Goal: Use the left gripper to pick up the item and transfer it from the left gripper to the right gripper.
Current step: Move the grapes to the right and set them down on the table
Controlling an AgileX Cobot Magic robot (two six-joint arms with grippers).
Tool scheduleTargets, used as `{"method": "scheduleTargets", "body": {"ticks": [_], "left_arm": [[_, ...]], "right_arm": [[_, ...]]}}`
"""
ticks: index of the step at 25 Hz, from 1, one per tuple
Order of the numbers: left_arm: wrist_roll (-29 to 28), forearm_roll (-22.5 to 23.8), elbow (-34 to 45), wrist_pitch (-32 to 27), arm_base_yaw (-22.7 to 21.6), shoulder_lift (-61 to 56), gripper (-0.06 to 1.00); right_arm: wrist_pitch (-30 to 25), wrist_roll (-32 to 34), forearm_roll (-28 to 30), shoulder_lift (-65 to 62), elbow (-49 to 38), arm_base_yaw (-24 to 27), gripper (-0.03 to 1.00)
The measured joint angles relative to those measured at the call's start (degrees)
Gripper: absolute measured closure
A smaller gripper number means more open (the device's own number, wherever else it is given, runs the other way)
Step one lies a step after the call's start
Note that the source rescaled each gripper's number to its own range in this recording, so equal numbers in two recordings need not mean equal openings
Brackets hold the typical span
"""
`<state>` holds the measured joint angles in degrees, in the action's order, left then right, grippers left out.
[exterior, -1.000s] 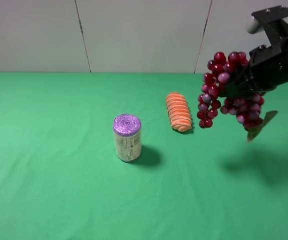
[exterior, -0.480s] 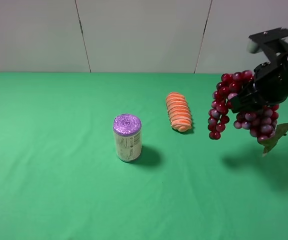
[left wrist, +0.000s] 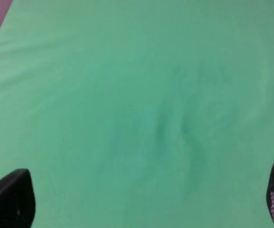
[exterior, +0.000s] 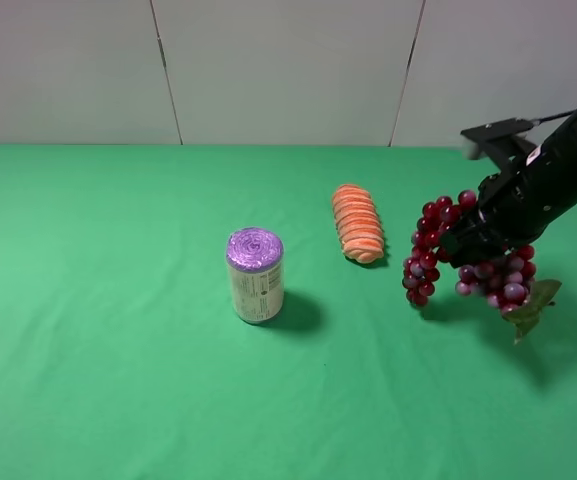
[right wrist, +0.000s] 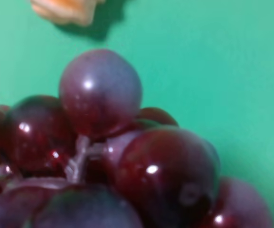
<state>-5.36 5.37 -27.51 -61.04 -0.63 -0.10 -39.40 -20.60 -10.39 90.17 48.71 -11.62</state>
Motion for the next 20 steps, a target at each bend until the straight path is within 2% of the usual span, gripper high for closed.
{"method": "scheduleTargets", "body": {"ticks": [12,20], "left_arm": [[0.0,0.0,0.0,0.0,0.0,0.0,-0.03],[0.0,0.0,0.0,0.0,0.0,0.0,-0.03]], "right_arm": [[1.6,0.5,2.0,8.9,0.0,0.0,0.97],[2.5,6.8,7.4,11.3,0.0,1.2,0.97]]}}
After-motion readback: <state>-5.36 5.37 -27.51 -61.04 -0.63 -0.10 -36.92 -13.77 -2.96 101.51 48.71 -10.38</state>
